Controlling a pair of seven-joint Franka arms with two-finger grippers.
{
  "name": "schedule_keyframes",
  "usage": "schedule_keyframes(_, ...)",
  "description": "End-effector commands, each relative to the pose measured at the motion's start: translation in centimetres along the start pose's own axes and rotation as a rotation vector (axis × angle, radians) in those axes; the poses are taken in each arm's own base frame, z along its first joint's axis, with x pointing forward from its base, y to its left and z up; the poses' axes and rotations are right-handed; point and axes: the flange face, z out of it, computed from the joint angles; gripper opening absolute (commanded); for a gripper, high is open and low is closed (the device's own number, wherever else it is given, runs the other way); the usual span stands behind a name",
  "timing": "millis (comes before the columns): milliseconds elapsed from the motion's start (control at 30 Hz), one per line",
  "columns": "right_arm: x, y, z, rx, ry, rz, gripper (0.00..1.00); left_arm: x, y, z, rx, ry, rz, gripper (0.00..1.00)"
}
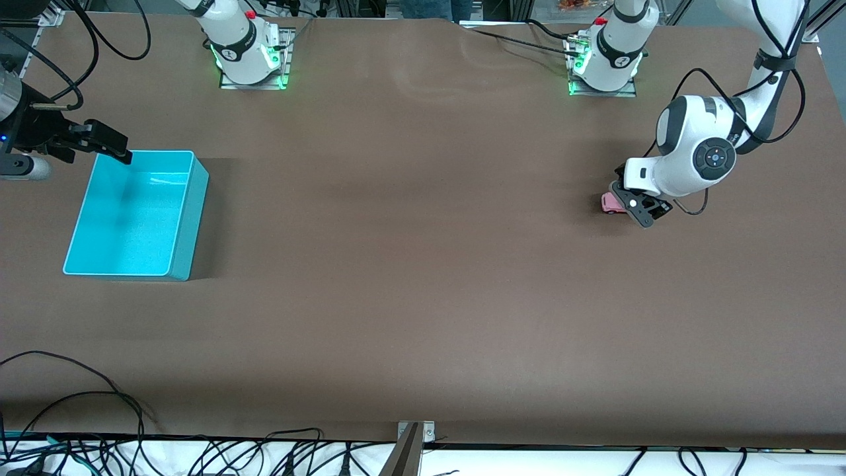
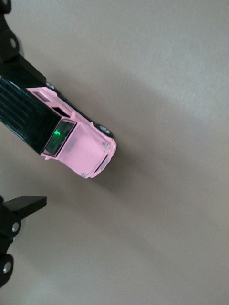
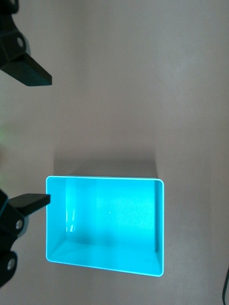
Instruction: Wind and store pink jeep toy
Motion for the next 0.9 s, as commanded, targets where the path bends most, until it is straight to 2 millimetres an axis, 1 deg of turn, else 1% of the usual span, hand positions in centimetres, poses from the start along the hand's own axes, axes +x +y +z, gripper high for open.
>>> schedule_keyframes(0, -0.1, 0.0, -0.3, 0.011, 0.009, 0.010, 1.00, -2.0, 2.0, 0.6, 0.051, 0.032, 0.093, 1.00)
schedule_keyframes(67, -0.1, 0.0, -0.3, 0.011, 0.009, 0.010, 1.00, -2.3, 2.3, 1.0, 0.071, 0.049, 0.130, 1.00)
schedule_keyframes(167, -0.1, 0.0, -0.3, 0.011, 0.009, 0.010, 1.00, -3.2, 2.0, 1.3, 0.080, 0.061, 0.131, 1.00)
schedule_keyframes(400, -0.1, 0.0, -0.3, 0.011, 0.009, 0.010, 1.00, -2.9, 1.5, 1.0, 0.137, 0.088, 0.290, 1.00)
schedule_keyframes(500, -0.1, 0.0, -0.3, 0.011, 0.009, 0.010, 1.00, -3.2, 1.2, 1.2, 0.140, 0.088, 0.314, 1.00)
schedule_keyframes(734, -0.1, 0.0, -0.3, 0.011, 0.009, 0.010, 1.00, -2.9, 0.7, 2.0, 0.166, 0.097, 0.393, 1.00)
schedule_keyframes(867, -0.1, 0.0, -0.3, 0.011, 0.009, 0.010, 1.00, -2.8, 0.6, 1.9, 0.176, 0.101, 0.407, 1.00)
